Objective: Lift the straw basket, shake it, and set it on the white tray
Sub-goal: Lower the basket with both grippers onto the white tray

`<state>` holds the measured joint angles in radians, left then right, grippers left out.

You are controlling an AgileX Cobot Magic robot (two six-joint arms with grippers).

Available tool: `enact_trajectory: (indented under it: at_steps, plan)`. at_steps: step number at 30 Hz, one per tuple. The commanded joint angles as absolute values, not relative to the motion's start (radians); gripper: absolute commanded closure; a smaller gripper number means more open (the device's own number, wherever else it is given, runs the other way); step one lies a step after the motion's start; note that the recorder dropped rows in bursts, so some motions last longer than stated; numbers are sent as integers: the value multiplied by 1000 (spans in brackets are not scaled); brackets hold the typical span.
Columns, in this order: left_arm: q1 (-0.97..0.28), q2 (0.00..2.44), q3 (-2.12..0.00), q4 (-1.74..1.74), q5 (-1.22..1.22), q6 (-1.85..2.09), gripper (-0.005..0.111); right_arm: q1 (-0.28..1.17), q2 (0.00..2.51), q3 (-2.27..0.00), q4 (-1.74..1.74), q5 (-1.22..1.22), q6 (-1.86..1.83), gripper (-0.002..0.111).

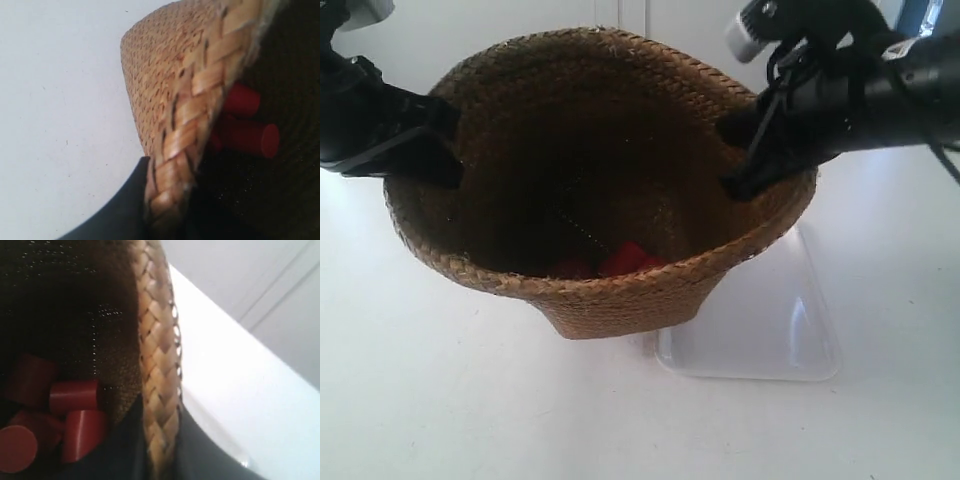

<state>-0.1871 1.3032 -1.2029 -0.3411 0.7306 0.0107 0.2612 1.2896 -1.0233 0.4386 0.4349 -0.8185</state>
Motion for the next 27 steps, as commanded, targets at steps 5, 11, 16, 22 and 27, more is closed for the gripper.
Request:
enact_trajectory:
  at_steps: [5, 11, 16, 22, 27]
  plan:
    - [-218, 1345, -1352, -279, 794, -59, 107, 238, 1305, -1274, -99, 851, -45, 108]
    - [-313, 1456, -1473, -273, 819, -121, 107, 238, 1337, -1324, -64, 1033, 9, 108]
    - [-364, 1528, -1560, -240, 776, -234, 107, 238, 1381, -1324, -78, 1074, 49, 108]
    - [-372, 1595, -1636, -231, 845, -283, 107, 172, 1404, -1324, -109, 1053, 67, 108]
    - [-421, 1595, -1663, -224, 774, -293, 107, 87, 1406, -1326, -101, 1060, 23, 108]
